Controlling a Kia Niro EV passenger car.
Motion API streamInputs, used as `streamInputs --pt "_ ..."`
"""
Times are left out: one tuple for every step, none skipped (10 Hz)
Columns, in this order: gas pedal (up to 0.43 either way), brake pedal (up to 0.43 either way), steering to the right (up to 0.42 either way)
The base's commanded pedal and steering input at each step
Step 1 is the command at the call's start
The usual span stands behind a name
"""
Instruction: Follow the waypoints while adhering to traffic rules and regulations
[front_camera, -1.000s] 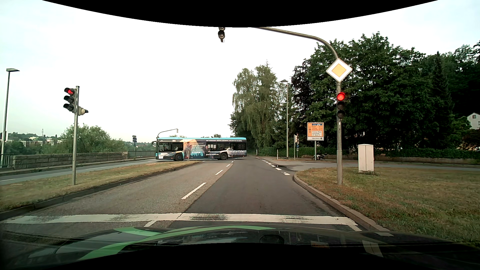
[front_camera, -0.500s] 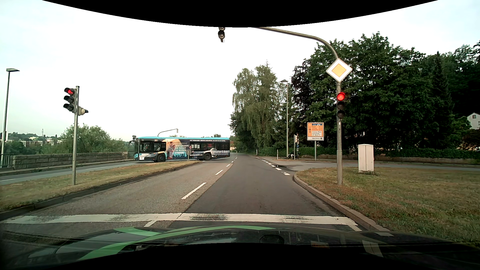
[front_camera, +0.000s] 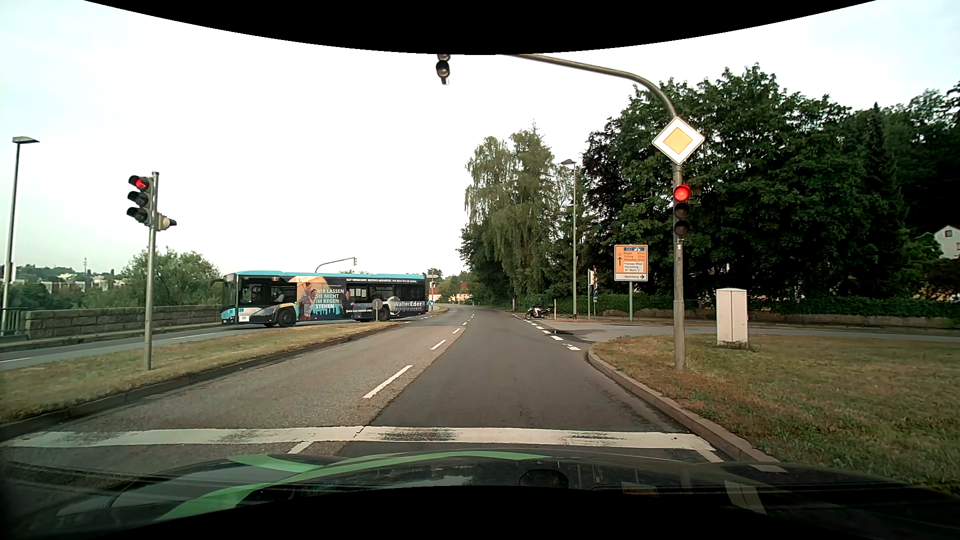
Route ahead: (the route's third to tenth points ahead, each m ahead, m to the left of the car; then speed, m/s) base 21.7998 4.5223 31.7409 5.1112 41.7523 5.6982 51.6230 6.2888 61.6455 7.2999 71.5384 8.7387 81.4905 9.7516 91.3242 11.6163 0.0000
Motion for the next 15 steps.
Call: streamInputs --pt "0.0 0.213 -0.014" --pt "0.0 0.213 -0.014" --pt "0.0 0.213 -0.014" --pt "0.0 0.213 -0.014" --pt "0.0 0.213 -0.014" --pt "0.0 0.213 -0.014" --pt "0.0 0.213 -0.014" --pt "0.0 0.213 -0.014" --pt "0.0 0.213 -0.014" --pt "0.0 0.213 -0.014" --pt "0.0 0.213 -0.014" --pt "0.0 0.213 -0.014" --pt "0.0 0.213 -0.014" --pt "0.0 0.213 -0.014" --pt "0.0 0.213 -0.014"
